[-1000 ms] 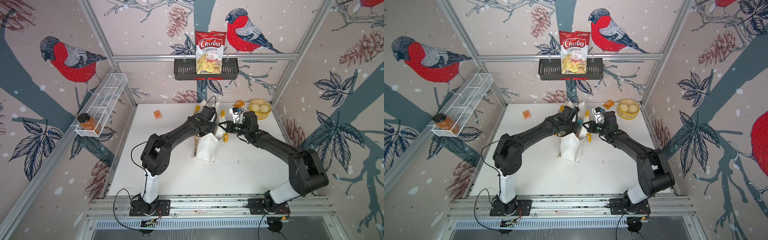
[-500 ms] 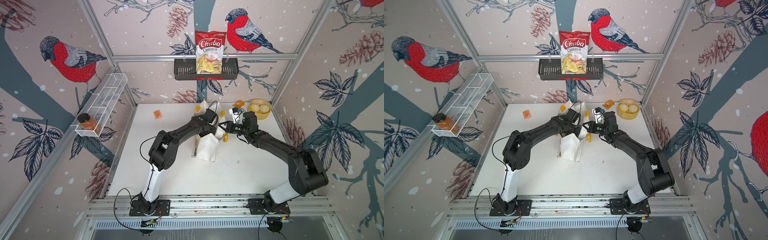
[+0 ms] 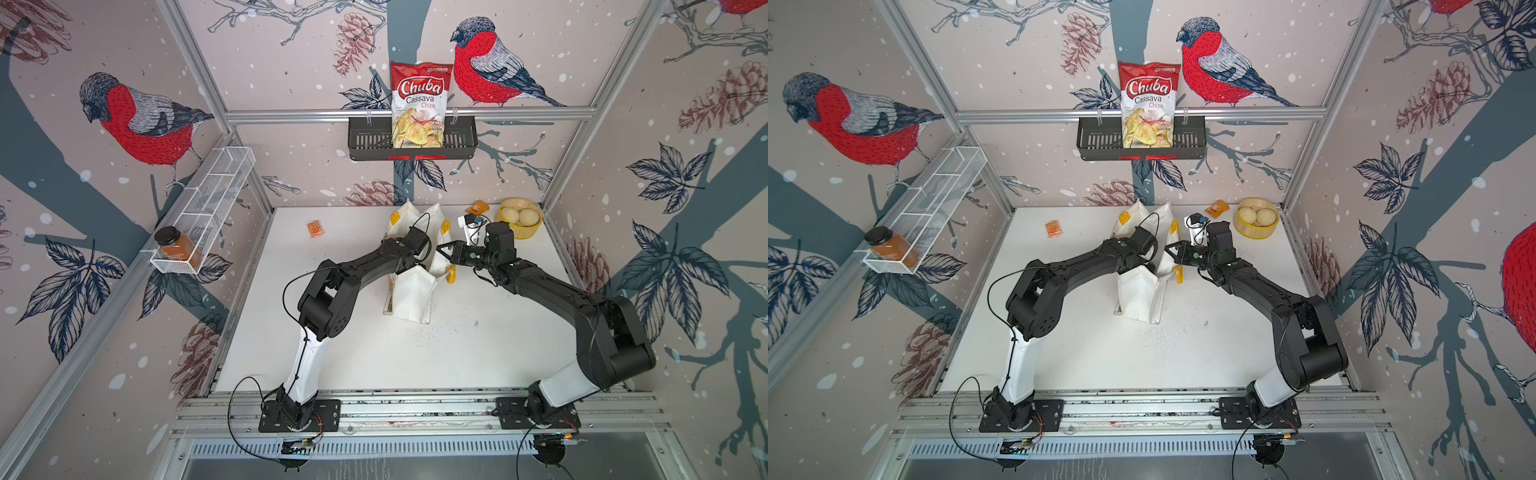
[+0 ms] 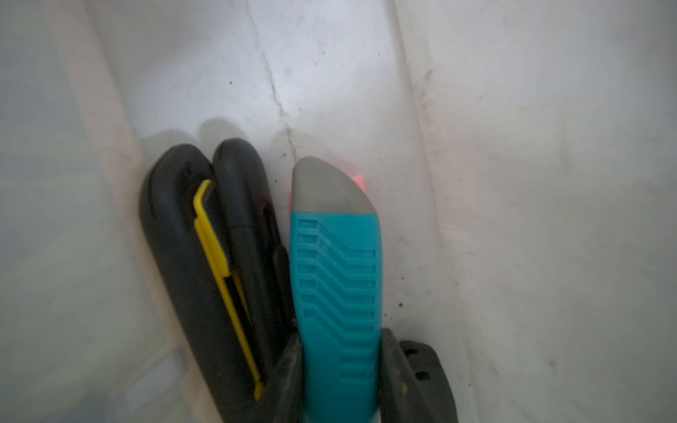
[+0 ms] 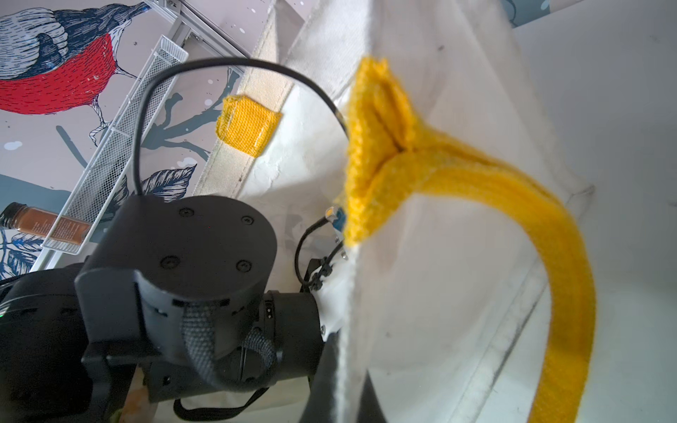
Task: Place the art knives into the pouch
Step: Place the utility knife in the pouch.
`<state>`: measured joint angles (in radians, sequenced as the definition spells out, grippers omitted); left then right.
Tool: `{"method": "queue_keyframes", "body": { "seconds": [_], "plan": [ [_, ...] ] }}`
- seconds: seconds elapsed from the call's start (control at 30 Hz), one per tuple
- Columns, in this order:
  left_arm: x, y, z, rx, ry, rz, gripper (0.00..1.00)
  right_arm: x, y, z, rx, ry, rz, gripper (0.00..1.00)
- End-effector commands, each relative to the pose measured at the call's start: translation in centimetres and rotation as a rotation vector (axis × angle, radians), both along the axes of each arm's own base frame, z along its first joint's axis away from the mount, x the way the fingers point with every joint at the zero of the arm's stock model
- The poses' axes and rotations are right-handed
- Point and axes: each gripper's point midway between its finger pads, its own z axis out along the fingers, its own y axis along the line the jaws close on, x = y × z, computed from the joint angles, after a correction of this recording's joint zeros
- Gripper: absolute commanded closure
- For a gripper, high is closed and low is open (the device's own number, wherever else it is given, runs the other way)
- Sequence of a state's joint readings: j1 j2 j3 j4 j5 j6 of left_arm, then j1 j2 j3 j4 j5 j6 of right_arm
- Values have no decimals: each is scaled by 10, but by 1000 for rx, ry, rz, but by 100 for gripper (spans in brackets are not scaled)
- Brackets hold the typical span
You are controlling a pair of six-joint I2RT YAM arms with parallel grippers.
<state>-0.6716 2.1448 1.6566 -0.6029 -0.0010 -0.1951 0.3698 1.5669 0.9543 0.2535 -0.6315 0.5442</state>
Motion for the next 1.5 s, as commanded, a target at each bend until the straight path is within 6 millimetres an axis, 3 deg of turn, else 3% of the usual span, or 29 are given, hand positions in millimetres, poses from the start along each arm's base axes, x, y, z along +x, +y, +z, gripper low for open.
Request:
{"method": "queue_keyframes", "body": {
  "seconds": [0.0, 0.2, 0.3, 0.47, 0.63, 0.83, 0.93, 1.03, 1.27, 1.47],
  "plan": [
    [3, 3, 5, -4, -18, 7, 71, 3, 1, 5, 2, -34, 11, 100],
    [4, -3, 18, -39, -44, -7, 56, 3, 1, 6, -1, -37, 13, 100],
    [8, -7, 36, -69, -79, -13, 48, 3, 1, 6, -4, -38, 15, 100],
    [14, -12, 71, -126, -150, -14, 43, 3, 1, 7, -2, -39, 17, 100],
    [17, -13, 117, -192, -235, -7, 42, 3, 1, 7, -2, -38, 18, 100],
    [18, -4, 199, -296, -404, 34, 41, 3, 0, 7, -9, -35, 13, 100],
    [17, 10, 233, -318, -495, 78, 41, 3, 1, 8, -13, -37, 17, 88],
    [17, 38, 257, -329, -575, 159, 39, 4, -1, 11, -13, -43, 10, 67],
    [22, 114, 255, -330, -603, 345, 39, 2, -2, 22, -14, -60, -3, 40],
    [30, 145, 229, -318, -595, 452, 39, 1, -5, 28, -49, -67, -26, 34]
  ]
}}
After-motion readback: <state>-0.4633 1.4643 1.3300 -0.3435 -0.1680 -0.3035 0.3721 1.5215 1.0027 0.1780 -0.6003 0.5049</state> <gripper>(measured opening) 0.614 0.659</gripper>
